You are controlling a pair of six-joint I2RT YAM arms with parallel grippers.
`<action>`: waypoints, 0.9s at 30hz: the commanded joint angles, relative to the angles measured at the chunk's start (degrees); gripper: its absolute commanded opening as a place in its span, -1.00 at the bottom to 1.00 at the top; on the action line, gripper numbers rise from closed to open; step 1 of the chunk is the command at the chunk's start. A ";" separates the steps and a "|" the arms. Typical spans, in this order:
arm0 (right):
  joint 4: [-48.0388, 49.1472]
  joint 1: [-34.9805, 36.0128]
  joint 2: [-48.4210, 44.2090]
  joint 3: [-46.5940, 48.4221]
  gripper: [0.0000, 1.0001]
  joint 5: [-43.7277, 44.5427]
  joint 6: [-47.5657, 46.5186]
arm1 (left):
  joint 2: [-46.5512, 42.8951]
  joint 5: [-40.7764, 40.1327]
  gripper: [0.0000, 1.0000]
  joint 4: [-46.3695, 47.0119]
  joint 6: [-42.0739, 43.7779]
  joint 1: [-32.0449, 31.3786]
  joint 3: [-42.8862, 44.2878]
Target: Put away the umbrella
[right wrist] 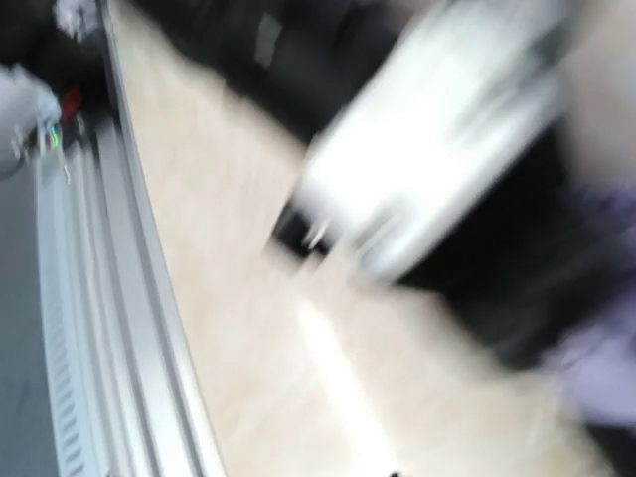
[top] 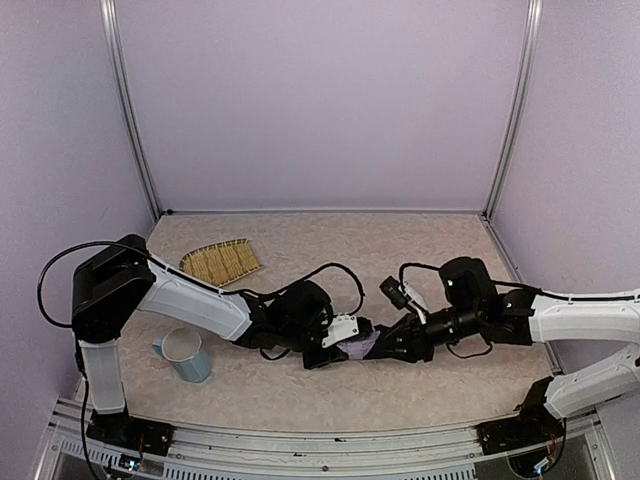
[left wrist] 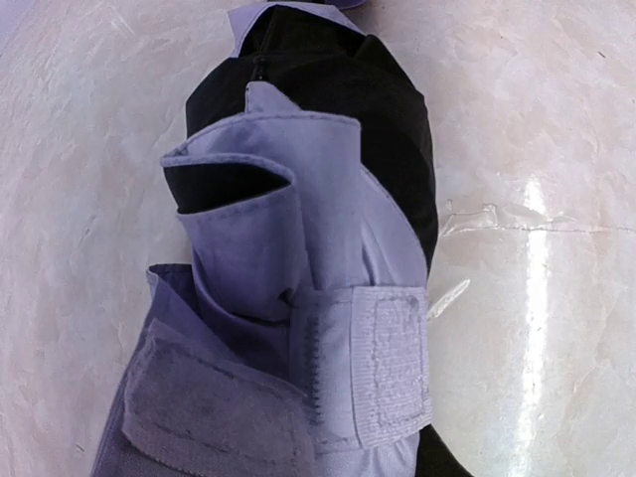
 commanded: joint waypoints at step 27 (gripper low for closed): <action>-20.23 -10.10 40.04 30.91 -0.08 -28.36 -46.90 | 4.06 -2.67 -1.00 -10.73 2.76 -0.40 -4.11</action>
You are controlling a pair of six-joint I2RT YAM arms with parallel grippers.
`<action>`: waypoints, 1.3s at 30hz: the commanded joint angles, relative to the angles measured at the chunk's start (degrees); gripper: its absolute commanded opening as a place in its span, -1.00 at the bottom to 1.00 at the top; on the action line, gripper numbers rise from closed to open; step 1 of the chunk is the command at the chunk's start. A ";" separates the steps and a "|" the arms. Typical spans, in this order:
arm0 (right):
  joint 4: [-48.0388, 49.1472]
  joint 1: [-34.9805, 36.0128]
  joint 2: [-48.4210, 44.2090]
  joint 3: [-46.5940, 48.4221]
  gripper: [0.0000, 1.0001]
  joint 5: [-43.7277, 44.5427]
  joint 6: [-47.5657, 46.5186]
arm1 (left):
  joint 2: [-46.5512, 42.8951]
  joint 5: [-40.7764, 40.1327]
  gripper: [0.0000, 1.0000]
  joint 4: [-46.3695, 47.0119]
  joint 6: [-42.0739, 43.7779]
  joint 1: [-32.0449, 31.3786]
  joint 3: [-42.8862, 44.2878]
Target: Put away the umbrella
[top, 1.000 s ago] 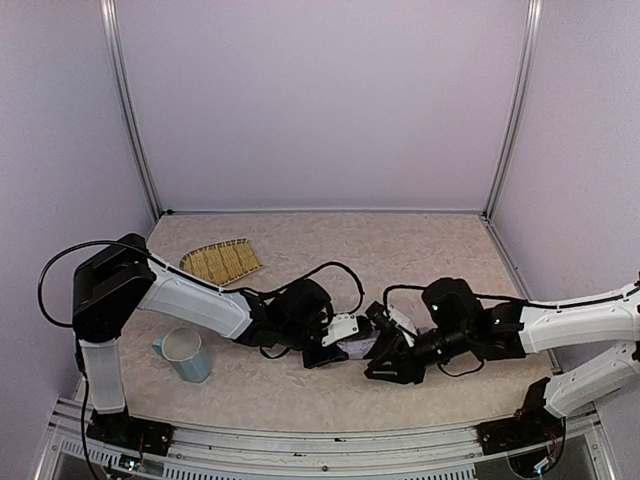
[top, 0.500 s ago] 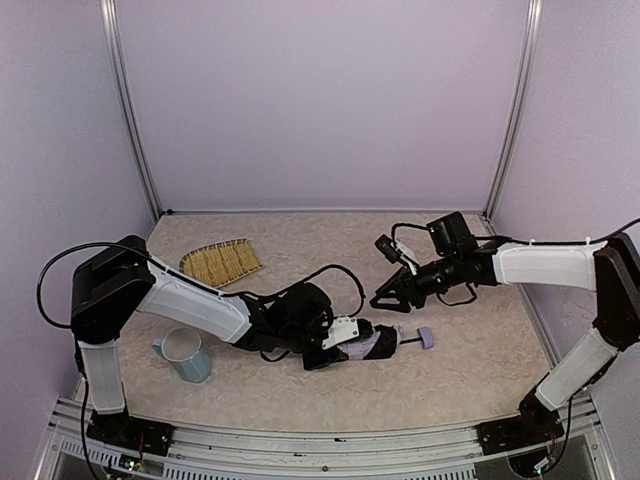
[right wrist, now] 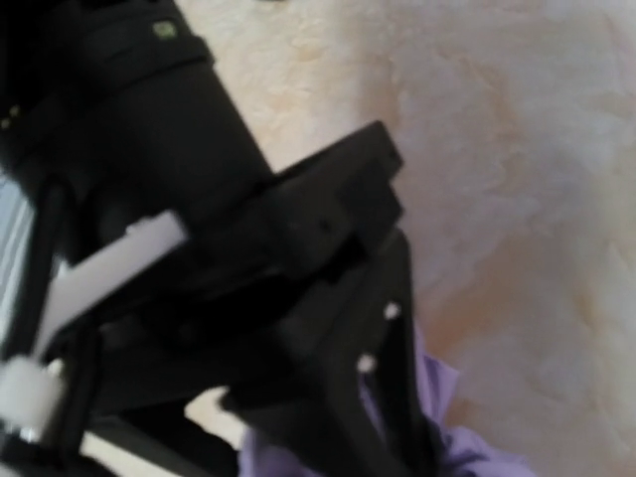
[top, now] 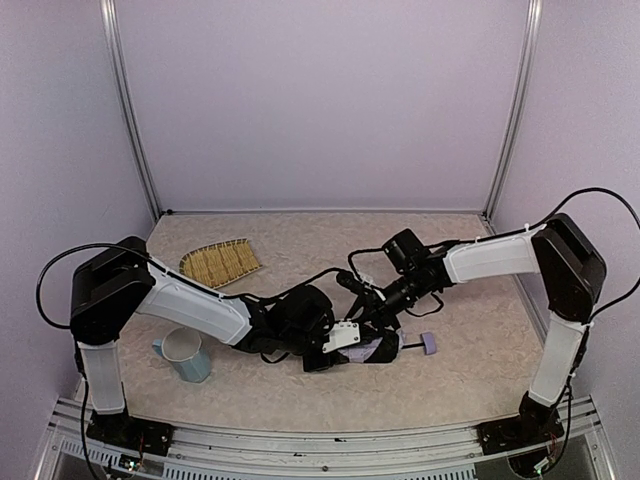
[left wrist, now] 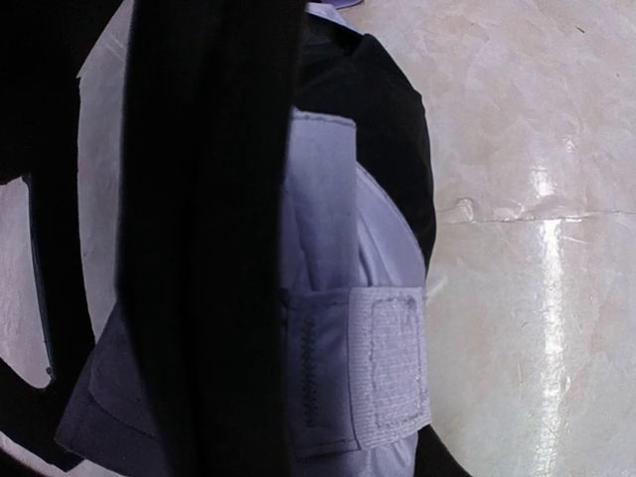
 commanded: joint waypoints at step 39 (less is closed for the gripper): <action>4.99 0.94 -9.79 -4.21 0.04 22.77 13.53 | 4.01 1.07 -1.00 -12.08 0.32 1.09 -3.67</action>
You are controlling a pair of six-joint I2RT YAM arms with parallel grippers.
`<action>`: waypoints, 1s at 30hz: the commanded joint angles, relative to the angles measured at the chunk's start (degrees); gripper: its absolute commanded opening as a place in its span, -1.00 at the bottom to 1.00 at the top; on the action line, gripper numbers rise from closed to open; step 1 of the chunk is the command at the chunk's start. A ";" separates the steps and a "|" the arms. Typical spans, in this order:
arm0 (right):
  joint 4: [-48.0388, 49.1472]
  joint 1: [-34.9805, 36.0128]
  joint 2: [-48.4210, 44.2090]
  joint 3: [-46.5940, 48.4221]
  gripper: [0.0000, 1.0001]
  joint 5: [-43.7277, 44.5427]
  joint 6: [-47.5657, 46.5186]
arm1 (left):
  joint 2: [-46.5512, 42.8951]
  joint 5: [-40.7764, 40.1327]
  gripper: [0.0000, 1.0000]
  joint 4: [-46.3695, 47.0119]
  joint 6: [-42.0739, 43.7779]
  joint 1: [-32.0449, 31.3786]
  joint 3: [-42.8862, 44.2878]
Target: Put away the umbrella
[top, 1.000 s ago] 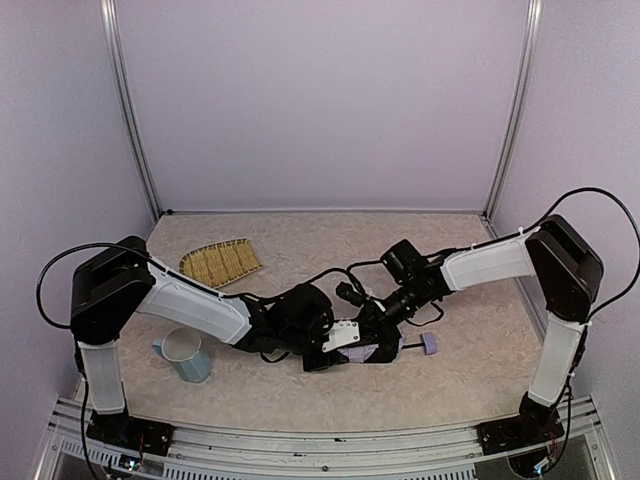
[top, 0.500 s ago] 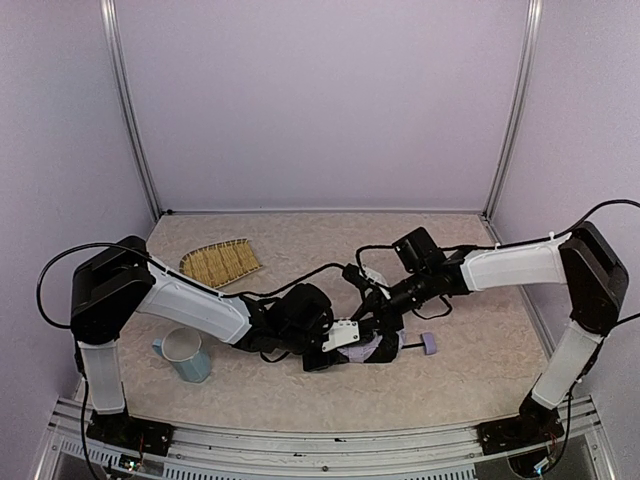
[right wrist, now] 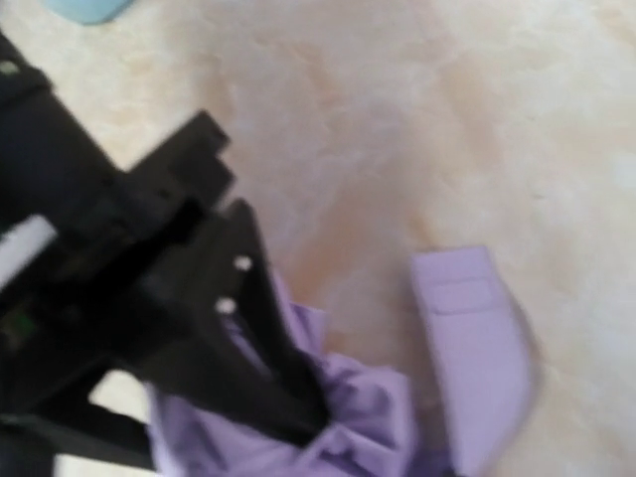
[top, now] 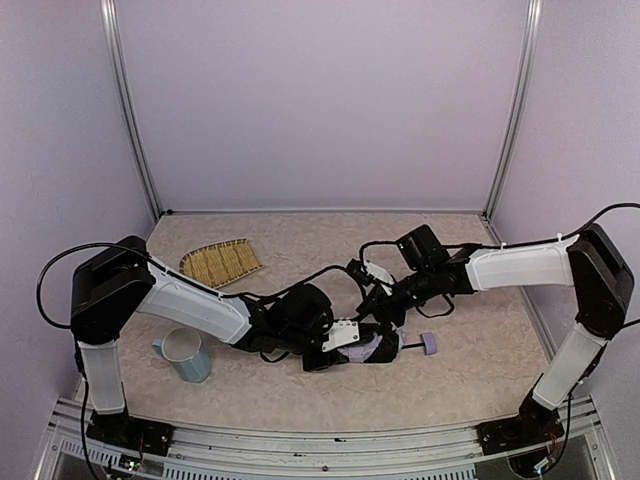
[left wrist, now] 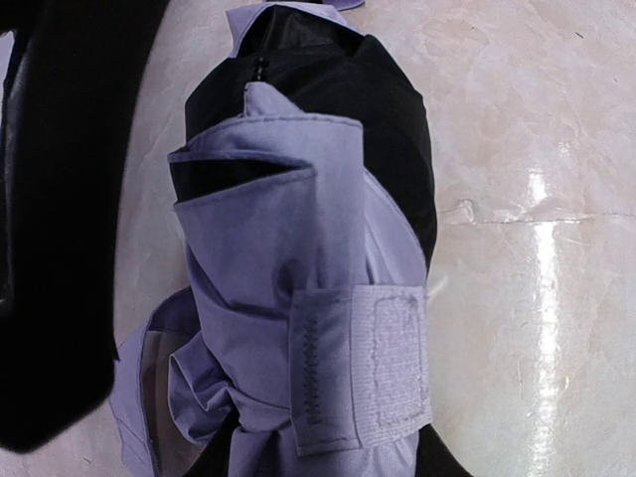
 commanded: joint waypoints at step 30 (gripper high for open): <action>-17.47 9.10 21.57 21.95 -1.00 33.82 -4.58 | 4.10 1.30 -1.00 -12.08 0.30 0.59 -4.04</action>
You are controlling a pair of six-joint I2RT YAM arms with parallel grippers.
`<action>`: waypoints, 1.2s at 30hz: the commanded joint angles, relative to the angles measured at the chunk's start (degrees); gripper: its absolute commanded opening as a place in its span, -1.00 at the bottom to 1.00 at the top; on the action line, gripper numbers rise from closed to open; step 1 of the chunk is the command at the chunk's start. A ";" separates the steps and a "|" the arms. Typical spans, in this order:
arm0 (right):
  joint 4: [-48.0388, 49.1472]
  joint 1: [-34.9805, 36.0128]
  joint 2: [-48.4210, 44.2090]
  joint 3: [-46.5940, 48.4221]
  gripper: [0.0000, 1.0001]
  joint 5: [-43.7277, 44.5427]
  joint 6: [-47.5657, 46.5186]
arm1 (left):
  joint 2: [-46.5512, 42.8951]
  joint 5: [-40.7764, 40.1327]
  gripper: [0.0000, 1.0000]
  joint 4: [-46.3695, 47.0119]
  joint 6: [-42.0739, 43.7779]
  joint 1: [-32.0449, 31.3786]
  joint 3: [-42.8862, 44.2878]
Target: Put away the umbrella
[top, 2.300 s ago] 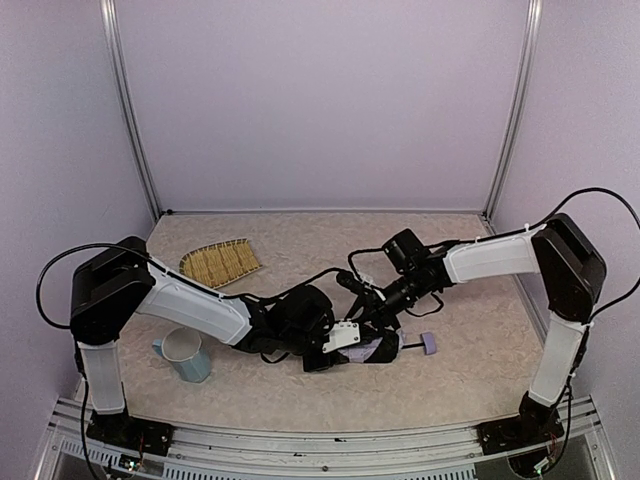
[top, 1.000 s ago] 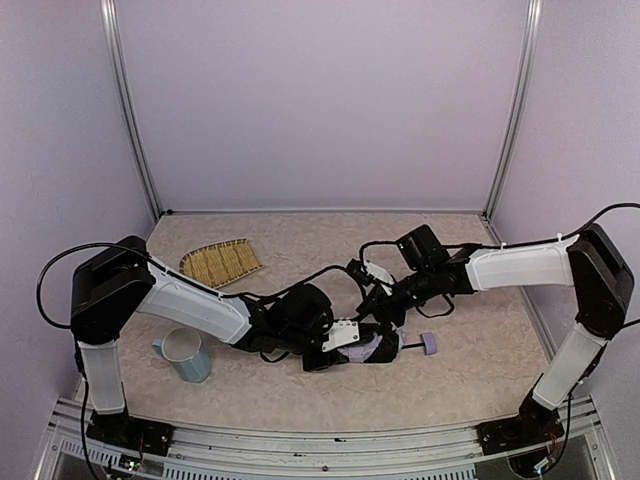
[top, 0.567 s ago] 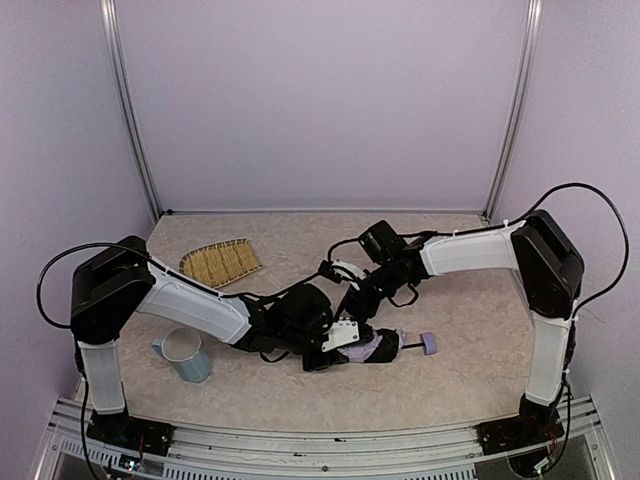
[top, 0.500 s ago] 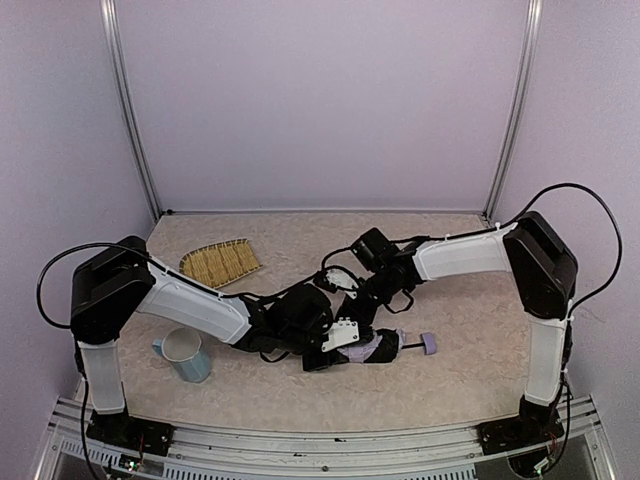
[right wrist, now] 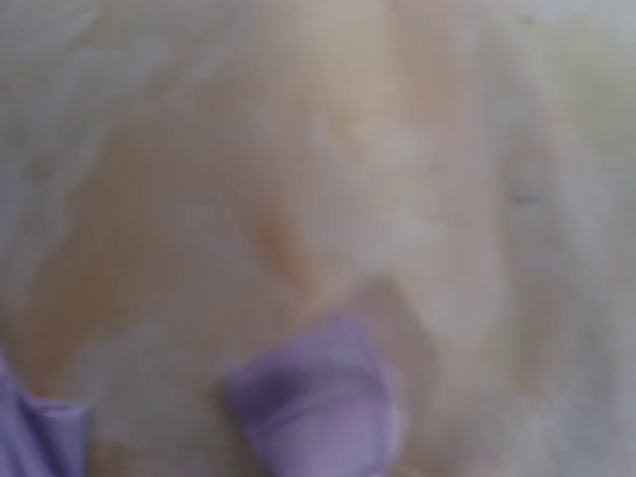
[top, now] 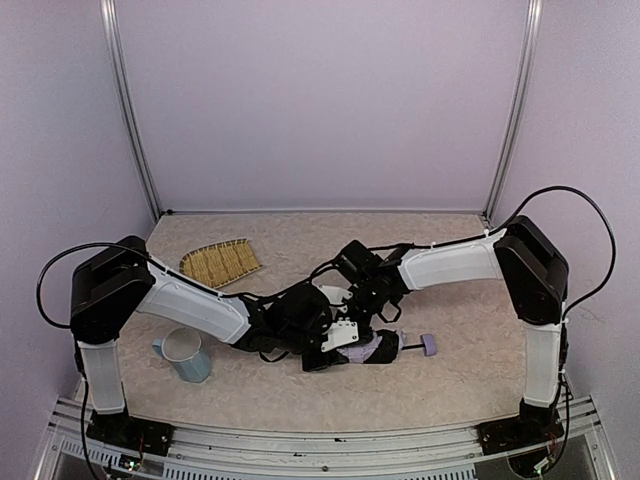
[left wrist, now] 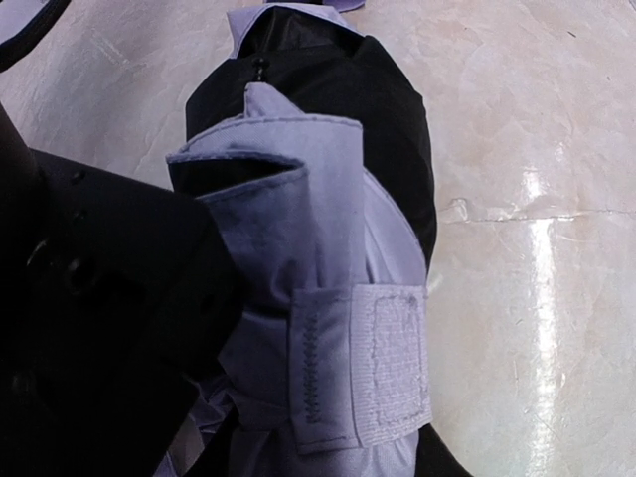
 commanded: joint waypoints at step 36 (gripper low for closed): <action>16.99 -0.87 -22.61 -27.70 -1.00 -46.89 -5.77 | 1.44 4.78 -1.00 -3.32 -2.31 4.29 -7.72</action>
